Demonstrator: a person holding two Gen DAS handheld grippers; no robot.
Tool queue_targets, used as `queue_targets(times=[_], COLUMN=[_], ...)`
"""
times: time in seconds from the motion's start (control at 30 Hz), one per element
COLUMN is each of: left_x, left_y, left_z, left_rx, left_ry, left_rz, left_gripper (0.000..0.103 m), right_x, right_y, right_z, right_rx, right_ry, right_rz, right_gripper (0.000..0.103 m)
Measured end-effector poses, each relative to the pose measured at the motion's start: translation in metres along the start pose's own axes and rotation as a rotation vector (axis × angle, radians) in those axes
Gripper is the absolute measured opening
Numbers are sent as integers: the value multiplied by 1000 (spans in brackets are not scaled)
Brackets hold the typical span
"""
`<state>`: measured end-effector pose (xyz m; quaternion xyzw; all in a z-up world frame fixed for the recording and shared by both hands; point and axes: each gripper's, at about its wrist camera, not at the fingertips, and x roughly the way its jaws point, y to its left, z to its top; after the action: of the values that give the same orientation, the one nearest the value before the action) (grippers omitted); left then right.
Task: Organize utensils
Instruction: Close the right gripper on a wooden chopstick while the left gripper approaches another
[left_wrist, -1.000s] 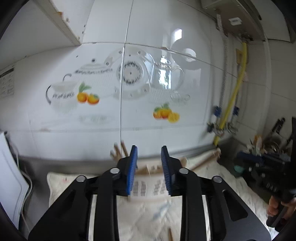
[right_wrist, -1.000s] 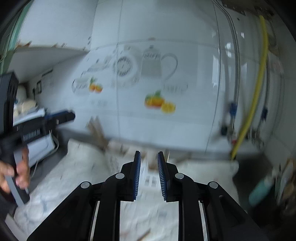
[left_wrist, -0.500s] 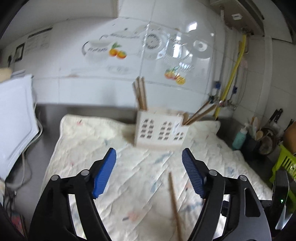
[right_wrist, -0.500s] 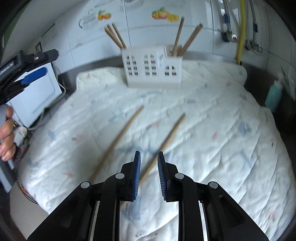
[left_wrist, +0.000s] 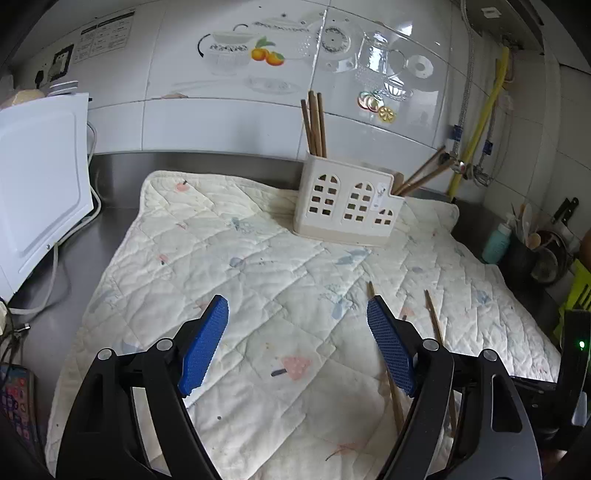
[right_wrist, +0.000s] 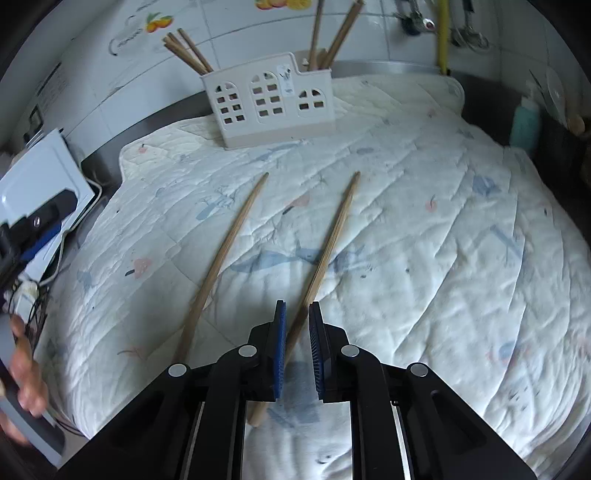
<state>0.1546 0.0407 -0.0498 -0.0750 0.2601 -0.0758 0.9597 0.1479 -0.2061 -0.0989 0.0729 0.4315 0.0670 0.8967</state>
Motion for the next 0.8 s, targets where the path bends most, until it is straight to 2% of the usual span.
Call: queue_targets(times=[0.37,0.5,0.8], left_x=[5,3,-4], left_y=[2,-2,-22], left_z=[-18,-26,-39], left_rx=[-14,-6,29], left_ry=[42,55,85], left_rz=[-34,-41,-91], left_gripper=[77,77,75], right_x=[8,6,-5], right_y=[11,6,-2], right_z=[-7,-7,-13], right_rx=[12,18,-107], right_ry=[2,0,-16], right_rz=[-79,-66,-81], right_gripper=[12,10,6])
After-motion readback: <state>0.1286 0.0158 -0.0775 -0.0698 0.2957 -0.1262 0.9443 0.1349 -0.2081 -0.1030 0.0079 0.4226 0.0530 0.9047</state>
